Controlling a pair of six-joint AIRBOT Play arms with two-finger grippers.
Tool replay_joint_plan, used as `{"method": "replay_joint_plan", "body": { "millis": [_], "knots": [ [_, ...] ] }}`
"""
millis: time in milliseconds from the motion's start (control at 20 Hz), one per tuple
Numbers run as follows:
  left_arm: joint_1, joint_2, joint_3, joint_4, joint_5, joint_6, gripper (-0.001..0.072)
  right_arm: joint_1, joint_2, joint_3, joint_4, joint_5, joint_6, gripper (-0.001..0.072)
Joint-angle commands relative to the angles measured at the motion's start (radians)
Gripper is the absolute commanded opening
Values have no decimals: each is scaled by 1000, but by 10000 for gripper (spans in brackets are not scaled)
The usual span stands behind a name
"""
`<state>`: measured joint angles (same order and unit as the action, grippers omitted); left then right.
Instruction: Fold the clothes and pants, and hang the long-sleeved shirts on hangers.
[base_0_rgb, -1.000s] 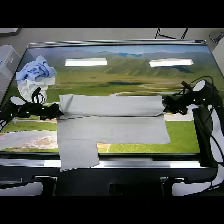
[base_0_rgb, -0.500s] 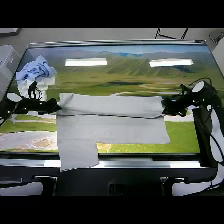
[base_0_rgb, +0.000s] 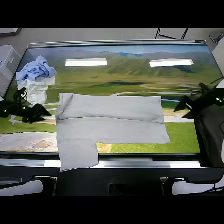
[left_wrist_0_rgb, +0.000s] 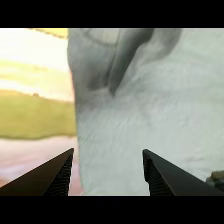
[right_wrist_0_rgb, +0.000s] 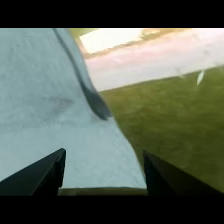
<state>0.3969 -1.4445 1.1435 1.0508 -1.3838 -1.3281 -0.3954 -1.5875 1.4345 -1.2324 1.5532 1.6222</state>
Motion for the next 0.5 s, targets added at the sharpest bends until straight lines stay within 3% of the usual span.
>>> {"method": "replay_joint_plan", "body": {
  "millis": [0, 250, 400, 450],
  "knots": [
    [56, 86, -172, 125, -105, -3, 466, -62, 55, -75, -108, 85, -22, 570],
    [54, 194, -551, -8, 10, 122, 447, -62, 90, -251, -60, 52, -46, 569],
    [54, 193, -635, -58, 68, 134, 442, -62, 90, -274, -50, 53, -49, 568],
    [54, 193, -652, -71, 89, 133, 374, -62, 90, -280, -50, 53, -49, 568]
  ]
}}
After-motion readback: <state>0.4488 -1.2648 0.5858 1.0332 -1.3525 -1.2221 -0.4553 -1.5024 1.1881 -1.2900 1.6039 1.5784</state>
